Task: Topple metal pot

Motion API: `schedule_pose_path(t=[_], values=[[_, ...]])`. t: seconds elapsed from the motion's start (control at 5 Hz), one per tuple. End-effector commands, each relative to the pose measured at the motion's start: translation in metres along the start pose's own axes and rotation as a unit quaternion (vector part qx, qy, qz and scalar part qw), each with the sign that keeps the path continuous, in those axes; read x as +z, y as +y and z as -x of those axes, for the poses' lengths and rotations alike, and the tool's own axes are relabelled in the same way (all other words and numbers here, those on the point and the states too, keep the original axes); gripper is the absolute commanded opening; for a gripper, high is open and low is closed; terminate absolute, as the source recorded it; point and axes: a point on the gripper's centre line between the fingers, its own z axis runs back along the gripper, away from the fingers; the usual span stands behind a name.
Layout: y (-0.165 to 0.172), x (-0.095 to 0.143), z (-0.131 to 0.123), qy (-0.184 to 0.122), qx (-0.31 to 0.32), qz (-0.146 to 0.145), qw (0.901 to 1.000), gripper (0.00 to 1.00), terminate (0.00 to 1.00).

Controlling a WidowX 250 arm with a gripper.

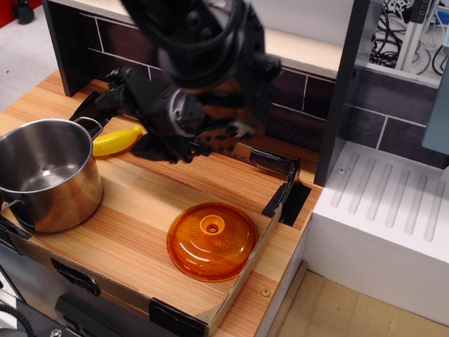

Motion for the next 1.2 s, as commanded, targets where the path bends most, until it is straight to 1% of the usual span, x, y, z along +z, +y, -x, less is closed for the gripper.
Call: schedule_pose_path(t=[0.0,0.2,0.4,0.6,0.8,1.0], values=[[0.010,-0.030,0.004,0.010,0.021,-0.027,0.9994,1.00,0.00],[0.011,-0.043,0.003,0.032,0.013,-0.040,0.9986,1.00,0.00],[0.010,-0.049,0.001,0.045,0.002,-0.042,0.9981,1.00,0.00],[0.010,-0.048,0.001,0.046,-0.005,-0.041,0.9981,0.00,0.00],[0.013,-0.045,0.001,0.049,-0.006,-0.033,0.9982,0.00,0.00],[0.014,-0.043,0.004,0.050,-0.012,-0.031,0.9982,0.00,0.00]])
